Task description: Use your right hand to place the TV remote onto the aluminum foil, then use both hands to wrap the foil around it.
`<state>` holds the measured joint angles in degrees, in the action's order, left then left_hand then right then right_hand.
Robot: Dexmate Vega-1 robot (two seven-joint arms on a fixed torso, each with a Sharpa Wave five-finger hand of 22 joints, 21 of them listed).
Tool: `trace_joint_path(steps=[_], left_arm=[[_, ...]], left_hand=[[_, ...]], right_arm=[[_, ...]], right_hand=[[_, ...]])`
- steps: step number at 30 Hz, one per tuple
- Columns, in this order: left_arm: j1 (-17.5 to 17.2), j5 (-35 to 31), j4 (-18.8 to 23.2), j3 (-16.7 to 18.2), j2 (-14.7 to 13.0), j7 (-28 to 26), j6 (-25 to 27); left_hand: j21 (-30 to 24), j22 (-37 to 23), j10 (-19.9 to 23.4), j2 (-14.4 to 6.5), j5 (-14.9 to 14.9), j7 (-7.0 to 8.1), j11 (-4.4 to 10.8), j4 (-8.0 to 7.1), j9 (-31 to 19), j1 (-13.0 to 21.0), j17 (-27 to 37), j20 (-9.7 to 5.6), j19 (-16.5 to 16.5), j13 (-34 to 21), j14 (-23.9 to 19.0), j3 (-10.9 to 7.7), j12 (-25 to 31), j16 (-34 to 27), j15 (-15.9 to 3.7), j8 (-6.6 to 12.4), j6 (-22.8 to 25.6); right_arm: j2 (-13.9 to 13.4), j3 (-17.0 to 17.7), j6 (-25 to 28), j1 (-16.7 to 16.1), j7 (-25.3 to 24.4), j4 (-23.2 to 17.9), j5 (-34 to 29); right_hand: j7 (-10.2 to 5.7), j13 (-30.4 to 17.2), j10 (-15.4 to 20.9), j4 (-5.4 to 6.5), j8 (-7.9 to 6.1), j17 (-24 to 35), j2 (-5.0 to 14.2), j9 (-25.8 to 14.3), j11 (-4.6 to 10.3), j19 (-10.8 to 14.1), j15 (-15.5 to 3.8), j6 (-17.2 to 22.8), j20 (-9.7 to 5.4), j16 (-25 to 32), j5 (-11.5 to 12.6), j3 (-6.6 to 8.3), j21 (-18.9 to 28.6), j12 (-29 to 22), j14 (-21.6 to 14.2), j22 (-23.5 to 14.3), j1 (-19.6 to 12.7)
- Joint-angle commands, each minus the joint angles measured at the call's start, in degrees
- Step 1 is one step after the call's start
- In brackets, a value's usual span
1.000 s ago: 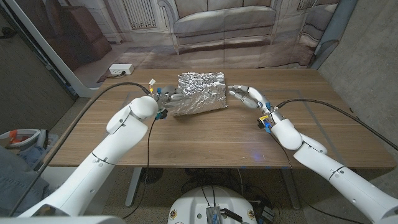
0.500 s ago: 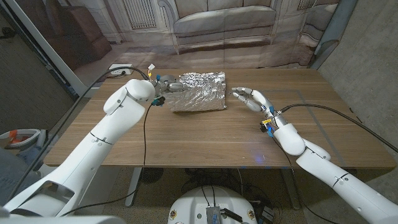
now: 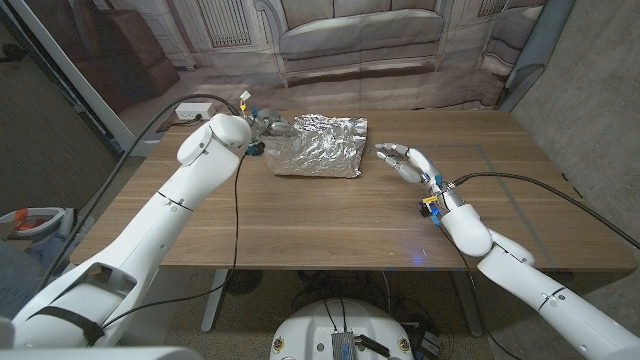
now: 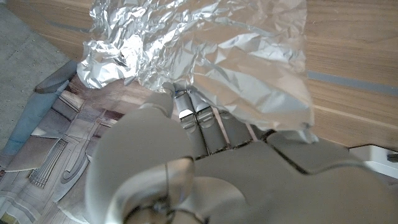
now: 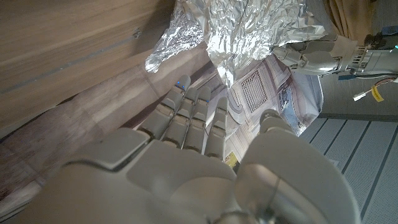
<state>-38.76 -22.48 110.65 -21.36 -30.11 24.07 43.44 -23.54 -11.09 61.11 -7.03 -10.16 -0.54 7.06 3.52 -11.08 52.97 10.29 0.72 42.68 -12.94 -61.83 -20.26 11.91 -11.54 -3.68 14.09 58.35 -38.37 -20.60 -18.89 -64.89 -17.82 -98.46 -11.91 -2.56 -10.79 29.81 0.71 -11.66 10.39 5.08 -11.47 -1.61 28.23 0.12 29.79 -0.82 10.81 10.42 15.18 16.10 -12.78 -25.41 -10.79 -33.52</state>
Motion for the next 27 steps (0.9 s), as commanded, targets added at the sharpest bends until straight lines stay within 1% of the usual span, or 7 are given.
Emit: trace_joint_path(steps=[1, 7, 9, 10, 13, 20, 27], left_arm=[[6.56, -1.6, -9.44, -4.26, 3.05, -2.75, -4.14], [11.38, -2.04, -14.89, -7.46, 4.68, -1.52, -5.69], [12.06, -2.08, -15.67, -7.83, 5.01, -1.28, -5.56], [13.74, -2.0, -17.59, -8.62, 5.66, -0.16, -5.04], [15.93, -1.55, -21.02, -9.15, 7.15, 0.64, -4.37], [20.36, -2.67, -29.93, -11.11, 10.58, -1.12, -4.42], [25.03, -5.95, -38.43, -15.49, 12.5, -1.19, -5.28]], left_hand=[[-0.45, -0.21, 0.23, -0.06, 0.1, -0.49, -0.39, -0.62, -0.14, -0.69, 0.28, 0.13, 0.71, -0.26, -0.84, -0.2, 0.27, -0.43, 0.1, -0.06, 0.29], [-0.54, -0.25, 0.05, -0.06, 0.06, -0.52, -0.65, -0.75, -0.13, -0.96, 0.29, 0.36, 0.64, -0.35, -0.88, -0.28, 0.18, -0.33, 0.01, -0.11, 0.34], [-0.6, -0.26, -0.15, 0.0, 0.06, -0.49, -0.73, -0.8, -0.13, -1.09, 0.29, 0.34, 0.69, -0.4, -0.9, -0.26, 0.1, -0.3, 0.01, -0.09, 0.45], [-0.55, -0.26, -0.12, 0.04, 0.06, -0.56, -0.71, -0.83, -0.13, -1.16, 0.29, 0.37, 0.53, -0.43, -0.84, -0.25, 0.12, -0.26, 0.07, -0.15, 0.32], [-0.77, -0.28, -0.11, 0.11, 0.06, -0.47, -0.56, -0.93, -0.12, -1.38, 0.3, 0.36, 0.92, -0.45, -0.89, -0.24, 0.1, -0.23, 0.01, -0.2, 0.29], [-1.8, -0.42, 0.23, -0.17, -0.07, -0.38, -0.4, -0.82, -0.13, -1.29, 0.63, 0.35, 2.68, -0.6, -2.54, -0.77, 0.18, -0.85, -0.33, -0.3, 0.26], [-1.29, -0.57, -1.24, 0.06, -0.07, -0.36, -1.1, -0.68, -0.15, -1.45, 0.96, 0.87, 0.11, -0.96, 0.96, -1.19, -0.35, 0.36, 0.72, -0.88, -1.01]], right_arm=[[0.56, 1.12, 2.18, -2.59, -1.32, -2.28, -1.17], [0.88, 1.95, 2.98, -4.06, -2.34, -3.15, -1.66], [0.94, 2.09, 2.92, -4.22, -2.39, -3.19, -1.73], [1.03, 2.23, 3.02, -4.48, -2.64, -3.32, -1.85], [1.17, 2.37, 3.12, -4.72, -2.6, -3.41, -1.9], [1.54, 2.39, 3.3, -4.8, -2.41, -3.48, -2.11], [1.95, 2.49, 3.66, -4.95, -2.11, -3.43, -1.89]], right_hand=[[-0.04, -0.17, 0.67, -0.03, -0.3, 0.19, 0.12, 0.01, -0.1, 0.37, -0.04, 0.69, -0.06, 0.17, 0.56, -0.1, 0.08, -0.36, -0.67, -0.17, 0.55], [0.0, -0.17, 0.91, -0.11, -0.35, 0.17, 0.14, 0.01, -0.28, 0.39, -0.12, 0.89, -0.05, 0.13, 0.58, -0.08, 0.04, -0.43, -0.7, -0.17, 0.6], [0.0, -0.17, 1.0, -0.13, -0.42, 0.17, 0.14, 0.02, -0.15, 0.39, -0.11, 1.1, -0.06, 0.12, 0.58, -0.07, 0.03, -0.47, -0.71, -0.17, 0.62], [0.03, -0.17, 1.11, -0.15, -0.42, 0.17, 0.13, 0.02, -0.25, 0.39, -0.05, 1.14, -0.05, 0.11, 0.59, -0.07, 0.02, -0.5, -0.72, -0.17, 0.63], [0.08, -0.17, 1.28, -0.19, -0.45, 0.16, 0.14, 0.02, -0.09, 0.42, -0.04, 1.28, -0.05, 0.11, 0.59, -0.06, 0.02, -0.56, -0.77, -0.17, 0.67], [0.11, -0.16, 1.73, -0.26, -0.56, 0.16, 0.15, 0.02, -0.17, 0.63, -0.11, 1.72, -0.06, 0.16, 0.61, -0.05, 0.04, -0.7, -1.08, -0.18, 0.79], [0.1, -0.16, 1.95, -0.31, -0.66, 0.16, 0.18, 0.03, -0.05, 0.79, -0.15, 2.14, -0.08, 0.2, 0.62, -0.04, 0.06, -0.75, -1.33, -0.18, 0.9]])
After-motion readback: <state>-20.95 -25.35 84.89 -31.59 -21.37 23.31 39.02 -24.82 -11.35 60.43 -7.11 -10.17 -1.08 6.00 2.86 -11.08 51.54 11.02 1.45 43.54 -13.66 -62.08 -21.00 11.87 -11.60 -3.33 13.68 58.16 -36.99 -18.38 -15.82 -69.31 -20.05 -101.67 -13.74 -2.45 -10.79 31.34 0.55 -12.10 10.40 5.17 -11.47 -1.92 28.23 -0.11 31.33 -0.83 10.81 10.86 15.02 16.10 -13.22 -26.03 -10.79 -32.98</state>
